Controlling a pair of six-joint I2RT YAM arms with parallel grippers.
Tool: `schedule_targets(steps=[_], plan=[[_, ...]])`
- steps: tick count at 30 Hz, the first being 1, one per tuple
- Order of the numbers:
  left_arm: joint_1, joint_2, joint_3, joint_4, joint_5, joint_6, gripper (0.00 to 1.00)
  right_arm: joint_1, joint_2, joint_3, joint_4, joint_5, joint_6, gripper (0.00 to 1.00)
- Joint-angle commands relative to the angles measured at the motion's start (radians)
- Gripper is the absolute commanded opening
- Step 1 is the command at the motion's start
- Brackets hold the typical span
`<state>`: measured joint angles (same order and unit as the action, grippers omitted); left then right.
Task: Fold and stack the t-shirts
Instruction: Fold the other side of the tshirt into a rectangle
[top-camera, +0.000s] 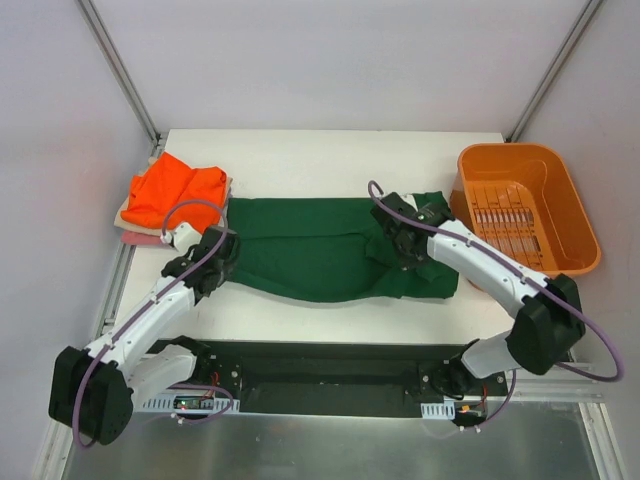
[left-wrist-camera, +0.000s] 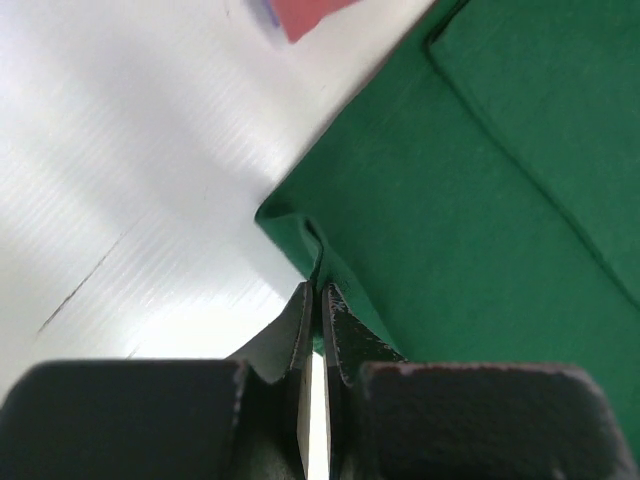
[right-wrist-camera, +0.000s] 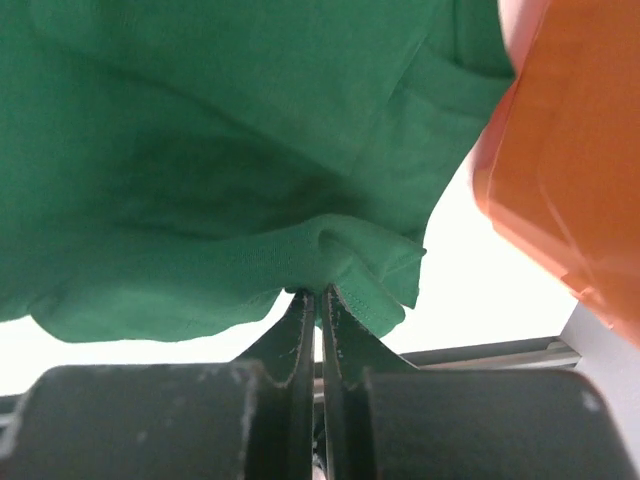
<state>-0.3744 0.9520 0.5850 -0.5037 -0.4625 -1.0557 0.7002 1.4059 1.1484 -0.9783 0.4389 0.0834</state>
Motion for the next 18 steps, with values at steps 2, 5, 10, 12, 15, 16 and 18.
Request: schedule_targets(steps=[2, 5, 10, 12, 15, 16, 18], plan=[[-0.008, 0.111, 0.107, 0.019, -0.102, -0.009, 0.00, -0.063, 0.114, 0.140, 0.017, 0.072, -0.076, 0.00], [0.002, 0.171, 0.144, 0.019, -0.126, -0.017, 0.00, -0.102, 0.169, 0.197, 0.021, 0.067, -0.105, 0.00], [0.031, 0.277, 0.225, 0.024, -0.131, -0.001, 0.00, -0.134, 0.229, 0.273, 0.030, 0.069, -0.137, 0.00], [0.038, 0.324, 0.260, 0.028, -0.119, 0.019, 0.00, -0.149, 0.249, 0.303, 0.030, 0.066, -0.151, 0.00], [0.051, 0.384, 0.300, 0.028, -0.122, 0.022, 0.00, -0.174, 0.295, 0.344, 0.030, 0.049, -0.165, 0.00], [0.060, 0.399, 0.309, 0.028, -0.117, 0.020, 0.00, -0.182, 0.310, 0.359, 0.033, 0.043, -0.169, 0.00], [0.072, 0.432, 0.334, 0.031, -0.119, 0.025, 0.00, -0.195, 0.349, 0.387, 0.036, 0.032, -0.175, 0.00]])
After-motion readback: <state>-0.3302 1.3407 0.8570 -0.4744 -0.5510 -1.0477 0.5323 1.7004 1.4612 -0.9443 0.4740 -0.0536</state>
